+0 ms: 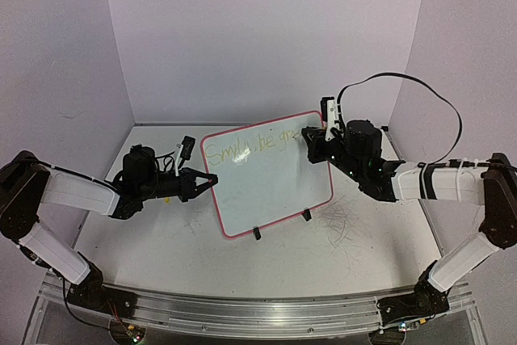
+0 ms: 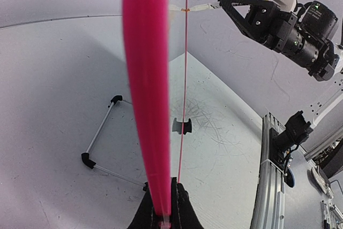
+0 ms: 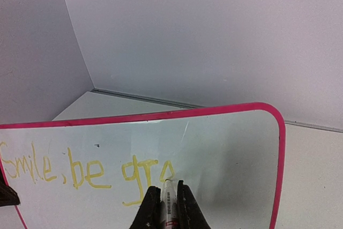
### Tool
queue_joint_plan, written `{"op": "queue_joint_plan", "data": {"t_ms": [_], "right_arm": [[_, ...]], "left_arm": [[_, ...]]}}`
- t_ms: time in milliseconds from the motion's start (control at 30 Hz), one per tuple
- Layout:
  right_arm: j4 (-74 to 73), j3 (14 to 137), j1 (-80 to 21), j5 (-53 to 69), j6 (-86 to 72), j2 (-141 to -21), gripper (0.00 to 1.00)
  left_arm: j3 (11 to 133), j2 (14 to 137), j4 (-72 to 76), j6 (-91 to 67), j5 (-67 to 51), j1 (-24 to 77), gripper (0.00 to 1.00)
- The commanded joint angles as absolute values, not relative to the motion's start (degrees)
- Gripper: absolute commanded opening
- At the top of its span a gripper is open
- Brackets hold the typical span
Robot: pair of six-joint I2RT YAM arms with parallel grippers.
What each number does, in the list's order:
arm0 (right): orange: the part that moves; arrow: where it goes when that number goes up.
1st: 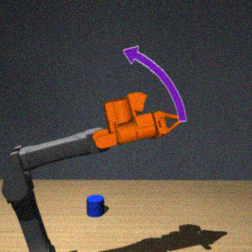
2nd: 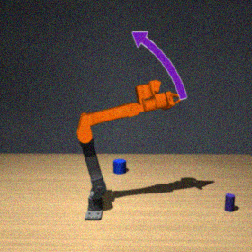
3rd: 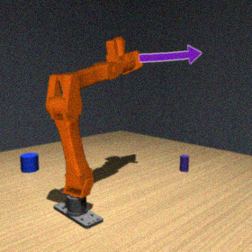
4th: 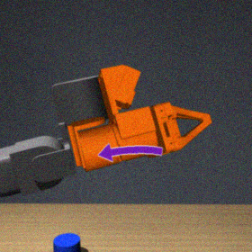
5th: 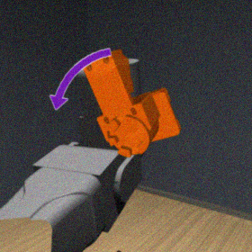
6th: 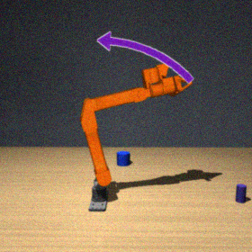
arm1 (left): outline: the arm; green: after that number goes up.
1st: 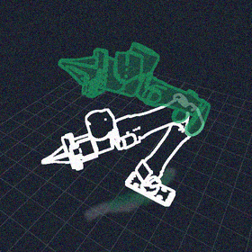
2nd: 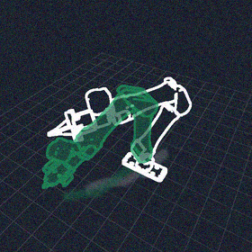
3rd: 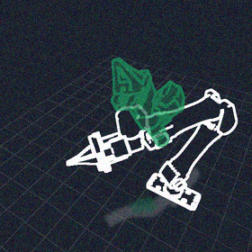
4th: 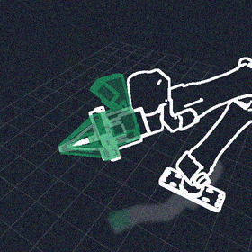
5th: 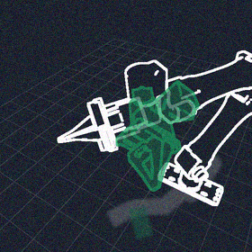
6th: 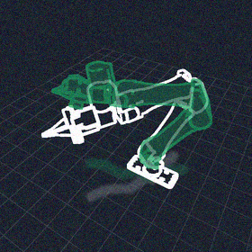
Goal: Write a sentence on the whiteboard
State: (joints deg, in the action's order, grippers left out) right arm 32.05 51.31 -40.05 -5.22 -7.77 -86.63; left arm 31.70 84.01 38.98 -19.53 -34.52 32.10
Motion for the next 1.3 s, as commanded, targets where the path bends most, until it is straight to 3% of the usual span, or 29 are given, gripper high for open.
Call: {"op": "queue_joint_plan", "data": {"t_ms": [0, 500, 1267], "right_arm": [[32.1, 53.3, -40.0, -8.3, -6.9, -85.6, 0.00], [32.5, 54.8, -39.9, -7.4, -7.0, -87.1, 0.00], [31.0, 51.4, -39.9, -7.4, -7.5, -79.1, 0.00]], "left_arm": [[31.4, 83.0, 38.5, -15.4, -32.0, 31.6, 0.00], [30.9, 82.8, 38.4, -15.3, -31.9, 31.6, 0.00], [30.9, 82.8, 38.4, -15.4, -31.3, 31.6, 0.00]]}}
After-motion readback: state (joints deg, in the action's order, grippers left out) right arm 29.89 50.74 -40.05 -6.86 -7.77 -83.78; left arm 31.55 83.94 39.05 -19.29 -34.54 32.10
